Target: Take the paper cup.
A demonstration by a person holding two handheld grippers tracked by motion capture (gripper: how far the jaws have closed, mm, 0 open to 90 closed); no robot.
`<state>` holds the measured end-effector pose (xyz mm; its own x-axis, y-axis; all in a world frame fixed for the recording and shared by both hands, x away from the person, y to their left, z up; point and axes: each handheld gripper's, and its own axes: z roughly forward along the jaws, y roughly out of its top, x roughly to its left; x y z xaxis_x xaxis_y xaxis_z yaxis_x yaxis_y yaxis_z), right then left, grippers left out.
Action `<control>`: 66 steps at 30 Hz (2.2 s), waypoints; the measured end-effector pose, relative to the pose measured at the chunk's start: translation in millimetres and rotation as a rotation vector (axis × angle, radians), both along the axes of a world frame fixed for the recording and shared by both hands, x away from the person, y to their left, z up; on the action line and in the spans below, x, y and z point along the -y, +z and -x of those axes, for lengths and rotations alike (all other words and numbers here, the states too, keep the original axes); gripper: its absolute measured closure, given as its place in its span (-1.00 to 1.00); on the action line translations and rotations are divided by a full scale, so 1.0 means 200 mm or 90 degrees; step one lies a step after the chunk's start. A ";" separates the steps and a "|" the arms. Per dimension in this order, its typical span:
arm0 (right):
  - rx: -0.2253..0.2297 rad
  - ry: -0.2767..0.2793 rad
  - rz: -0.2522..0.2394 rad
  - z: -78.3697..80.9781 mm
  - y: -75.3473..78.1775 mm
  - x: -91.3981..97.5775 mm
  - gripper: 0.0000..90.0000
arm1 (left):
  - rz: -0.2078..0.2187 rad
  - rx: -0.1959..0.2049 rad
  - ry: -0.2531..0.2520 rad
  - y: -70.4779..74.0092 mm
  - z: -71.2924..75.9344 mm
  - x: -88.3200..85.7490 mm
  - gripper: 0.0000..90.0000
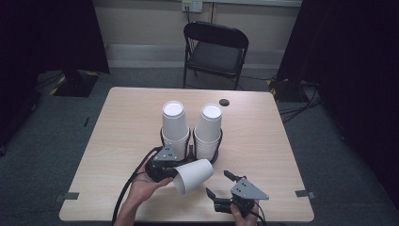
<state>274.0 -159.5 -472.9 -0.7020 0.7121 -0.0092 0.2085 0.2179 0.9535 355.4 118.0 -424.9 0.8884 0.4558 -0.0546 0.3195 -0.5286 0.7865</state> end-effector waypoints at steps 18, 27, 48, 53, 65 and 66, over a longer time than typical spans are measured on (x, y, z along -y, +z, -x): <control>0.082 0.046 0.149 0.00 -0.01 -0.08 -0.71 | -0.076 -0.041 -0.009 0.10 -0.05 0.03 0.91; 0.145 0.075 0.211 -0.01 0.02 -0.12 -0.71 | -0.100 -0.056 -0.026 0.09 -0.07 0.05 0.91; 0.178 0.135 0.296 -0.07 0.07 -0.22 -0.80 | -0.141 -0.071 -0.061 0.09 -0.08 0.10 0.92; 0.173 0.149 0.312 -0.07 0.06 -0.26 -0.82 | -0.141 -0.068 -0.075 0.09 -0.08 0.11 0.92; 0.153 0.149 0.326 -0.07 0.06 -0.33 -0.82 | -0.119 -0.089 -0.092 0.06 -0.08 0.15 0.93; 0.157 0.156 0.325 -0.07 0.06 -0.34 -0.82 | -0.116 -0.089 -0.095 0.06 -0.08 0.15 0.93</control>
